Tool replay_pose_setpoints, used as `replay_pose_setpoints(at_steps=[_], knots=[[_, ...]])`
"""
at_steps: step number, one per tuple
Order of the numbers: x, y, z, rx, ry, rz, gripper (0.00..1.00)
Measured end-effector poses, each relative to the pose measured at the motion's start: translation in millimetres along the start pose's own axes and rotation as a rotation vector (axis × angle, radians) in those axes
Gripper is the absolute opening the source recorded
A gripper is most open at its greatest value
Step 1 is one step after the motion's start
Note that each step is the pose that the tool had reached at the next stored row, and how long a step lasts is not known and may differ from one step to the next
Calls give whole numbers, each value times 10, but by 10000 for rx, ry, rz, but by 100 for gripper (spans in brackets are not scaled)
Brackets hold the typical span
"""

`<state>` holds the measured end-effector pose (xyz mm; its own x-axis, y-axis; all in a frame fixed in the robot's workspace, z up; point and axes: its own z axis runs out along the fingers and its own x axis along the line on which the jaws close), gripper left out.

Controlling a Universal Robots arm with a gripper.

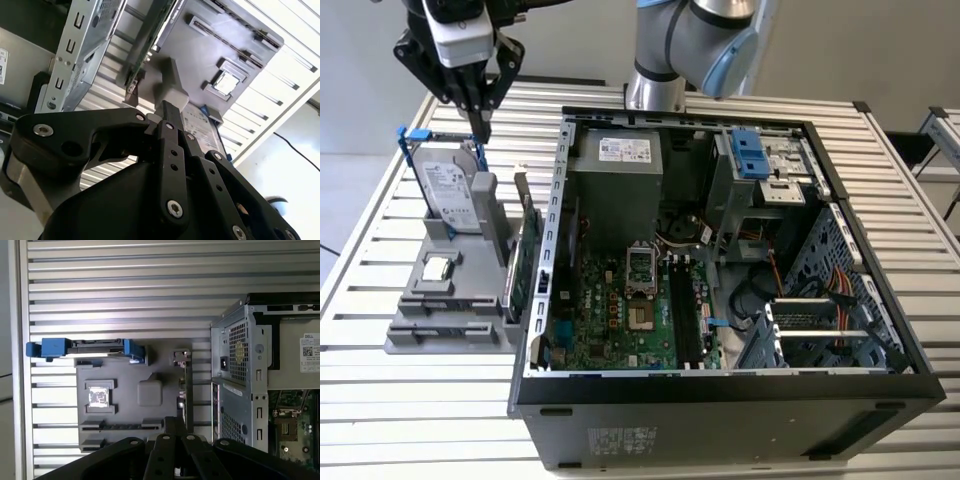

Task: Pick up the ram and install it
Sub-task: 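Reach for the ram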

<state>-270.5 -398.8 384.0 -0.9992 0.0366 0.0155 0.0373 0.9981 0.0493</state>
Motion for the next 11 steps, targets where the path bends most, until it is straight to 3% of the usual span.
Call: replay_pose_setpoints(at_steps=[11], knots=[[125, -5, 2, 0, 3, -32, 0]])
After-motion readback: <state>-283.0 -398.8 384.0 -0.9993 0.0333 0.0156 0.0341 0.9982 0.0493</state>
